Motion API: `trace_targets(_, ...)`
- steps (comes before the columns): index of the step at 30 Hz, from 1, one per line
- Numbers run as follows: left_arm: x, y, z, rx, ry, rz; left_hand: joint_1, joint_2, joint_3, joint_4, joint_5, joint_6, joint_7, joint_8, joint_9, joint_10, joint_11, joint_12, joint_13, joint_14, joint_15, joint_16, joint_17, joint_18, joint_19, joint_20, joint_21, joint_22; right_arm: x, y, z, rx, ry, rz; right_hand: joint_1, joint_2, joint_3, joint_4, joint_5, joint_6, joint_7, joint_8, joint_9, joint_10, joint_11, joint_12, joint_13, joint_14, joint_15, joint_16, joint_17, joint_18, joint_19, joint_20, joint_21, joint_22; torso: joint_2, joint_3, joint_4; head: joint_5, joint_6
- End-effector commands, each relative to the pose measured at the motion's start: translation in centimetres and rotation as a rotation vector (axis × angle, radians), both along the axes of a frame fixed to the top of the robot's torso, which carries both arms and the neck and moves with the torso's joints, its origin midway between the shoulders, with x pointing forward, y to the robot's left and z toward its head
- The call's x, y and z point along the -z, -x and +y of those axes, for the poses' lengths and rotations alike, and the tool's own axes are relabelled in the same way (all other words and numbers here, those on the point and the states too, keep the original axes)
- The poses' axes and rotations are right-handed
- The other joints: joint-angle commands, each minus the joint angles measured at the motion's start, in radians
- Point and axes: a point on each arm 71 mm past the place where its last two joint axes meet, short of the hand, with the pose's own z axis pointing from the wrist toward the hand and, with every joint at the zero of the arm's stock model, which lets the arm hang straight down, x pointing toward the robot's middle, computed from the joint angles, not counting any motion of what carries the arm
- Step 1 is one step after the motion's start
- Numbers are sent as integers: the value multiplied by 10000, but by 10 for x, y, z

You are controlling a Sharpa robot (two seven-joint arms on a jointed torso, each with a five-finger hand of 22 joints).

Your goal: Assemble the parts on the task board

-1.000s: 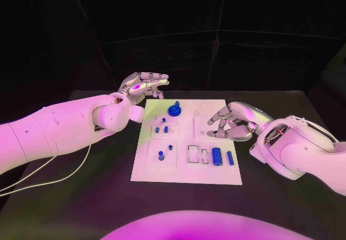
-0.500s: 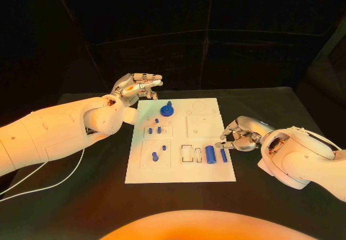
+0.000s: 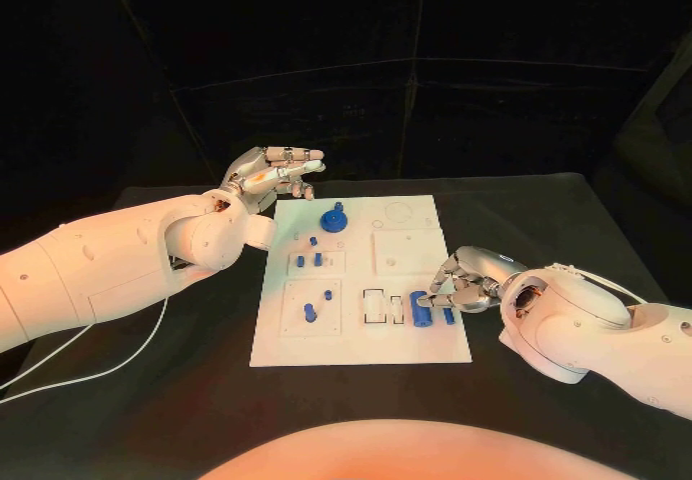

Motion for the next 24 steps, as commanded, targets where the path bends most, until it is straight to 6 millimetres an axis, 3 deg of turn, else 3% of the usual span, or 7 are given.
trace_targets(1,-2,0,-1,107,102,-50,27,39,-66,-9,29,-64,-11,68,-5,-68,9,61,16,-61,29,27,-17,57,-79,24,-57,-16,2,-1,2,-41,230,-10,-96,37,-97,-11,27,-54,1,84,32,120,-13,135,160,909,0,69,1971,-93,53,5,63,58,2,-3,0,10,-11)
trace_targets(9,-1,0,-1,122,101,-35,27,39,-66,-9,29,-64,-11,68,-5,-68,9,61,16,-61,29,27,-17,57,-79,24,-57,-16,11,-1,4,-214,608,341,-212,163,-284,-11,-44,-6,-53,401,203,722,-53,965,1240,1016,-21,340,2517,-178,155,-16,371,570,-6,-6,-11,43,-43)
trace_targets(24,-1,0,1,173,93,27,26,40,-67,-9,29,-66,-11,70,-6,-71,9,64,16,-62,29,28,-18,57,-79,24,-58,-17,22,-3,11,-658,1344,678,-247,224,-378,-7,-299,-60,-61,543,315,627,-56,905,1193,1017,-21,343,2524,-177,126,-8,392,589,0,-14,4,72,-56)
